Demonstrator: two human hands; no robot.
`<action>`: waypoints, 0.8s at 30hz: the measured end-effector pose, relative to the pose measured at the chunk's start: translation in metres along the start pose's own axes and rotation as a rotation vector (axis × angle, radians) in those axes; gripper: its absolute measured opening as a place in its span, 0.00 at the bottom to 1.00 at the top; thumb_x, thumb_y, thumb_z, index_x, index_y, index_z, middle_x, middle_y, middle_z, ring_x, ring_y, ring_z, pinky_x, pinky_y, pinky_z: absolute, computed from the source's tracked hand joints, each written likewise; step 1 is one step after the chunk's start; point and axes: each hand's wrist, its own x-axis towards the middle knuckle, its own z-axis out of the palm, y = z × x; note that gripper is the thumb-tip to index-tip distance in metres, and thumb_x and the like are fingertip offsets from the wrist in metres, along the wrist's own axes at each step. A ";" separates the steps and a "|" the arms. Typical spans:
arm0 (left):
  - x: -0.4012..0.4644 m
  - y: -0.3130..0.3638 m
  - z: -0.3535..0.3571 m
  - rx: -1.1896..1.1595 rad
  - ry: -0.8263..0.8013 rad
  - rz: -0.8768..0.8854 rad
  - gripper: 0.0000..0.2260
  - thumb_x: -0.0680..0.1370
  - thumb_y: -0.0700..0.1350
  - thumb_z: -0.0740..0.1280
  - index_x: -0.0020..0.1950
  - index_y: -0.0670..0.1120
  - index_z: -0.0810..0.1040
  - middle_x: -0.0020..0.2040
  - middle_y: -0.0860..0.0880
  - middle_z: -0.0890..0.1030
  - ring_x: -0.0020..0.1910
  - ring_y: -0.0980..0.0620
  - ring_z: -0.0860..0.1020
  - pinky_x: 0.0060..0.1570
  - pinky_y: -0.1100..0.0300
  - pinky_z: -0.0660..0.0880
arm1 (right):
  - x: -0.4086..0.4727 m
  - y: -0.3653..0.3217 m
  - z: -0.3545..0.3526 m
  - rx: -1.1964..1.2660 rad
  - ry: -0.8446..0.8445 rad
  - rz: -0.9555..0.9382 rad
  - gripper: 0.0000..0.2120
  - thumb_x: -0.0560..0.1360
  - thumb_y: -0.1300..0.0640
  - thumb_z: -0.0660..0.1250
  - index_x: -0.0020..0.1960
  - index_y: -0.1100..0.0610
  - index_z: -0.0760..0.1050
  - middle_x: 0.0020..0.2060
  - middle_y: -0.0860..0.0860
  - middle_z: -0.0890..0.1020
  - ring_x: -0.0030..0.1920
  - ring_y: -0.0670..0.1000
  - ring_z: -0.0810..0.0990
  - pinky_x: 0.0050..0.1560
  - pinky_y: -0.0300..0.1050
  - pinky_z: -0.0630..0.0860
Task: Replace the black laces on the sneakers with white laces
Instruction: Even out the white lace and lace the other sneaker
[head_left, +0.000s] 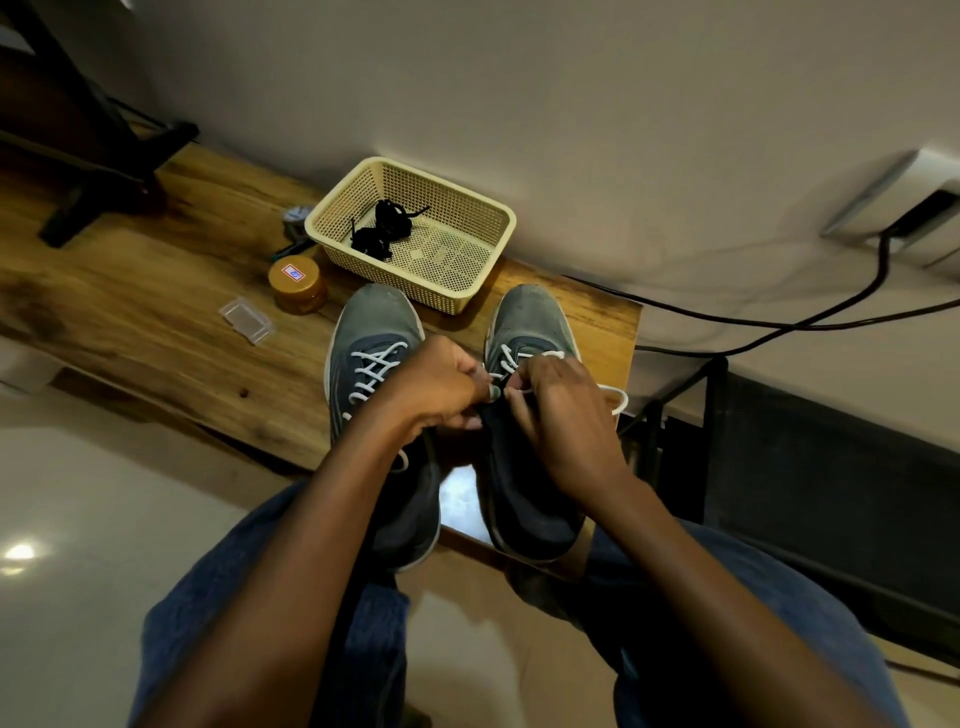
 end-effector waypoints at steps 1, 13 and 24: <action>0.000 0.000 0.000 -0.004 0.002 0.000 0.07 0.77 0.33 0.66 0.40 0.40 0.77 0.39 0.45 0.76 0.37 0.53 0.76 0.32 0.65 0.79 | -0.001 0.000 0.000 0.017 -0.003 0.002 0.03 0.77 0.59 0.64 0.47 0.59 0.74 0.44 0.58 0.77 0.49 0.57 0.73 0.48 0.51 0.68; 0.003 -0.004 0.007 0.024 0.043 -0.027 0.05 0.77 0.34 0.66 0.43 0.41 0.78 0.45 0.41 0.79 0.43 0.48 0.79 0.40 0.58 0.80 | 0.003 -0.005 -0.002 0.243 0.003 0.184 0.03 0.76 0.63 0.65 0.44 0.59 0.76 0.42 0.54 0.81 0.43 0.52 0.76 0.38 0.40 0.61; -0.003 0.004 0.005 0.002 0.063 -0.034 0.06 0.75 0.34 0.69 0.39 0.43 0.79 0.42 0.44 0.80 0.43 0.49 0.80 0.35 0.62 0.80 | 0.000 0.002 -0.007 0.248 -0.027 0.237 0.04 0.76 0.63 0.64 0.46 0.60 0.77 0.44 0.54 0.82 0.47 0.53 0.78 0.44 0.44 0.68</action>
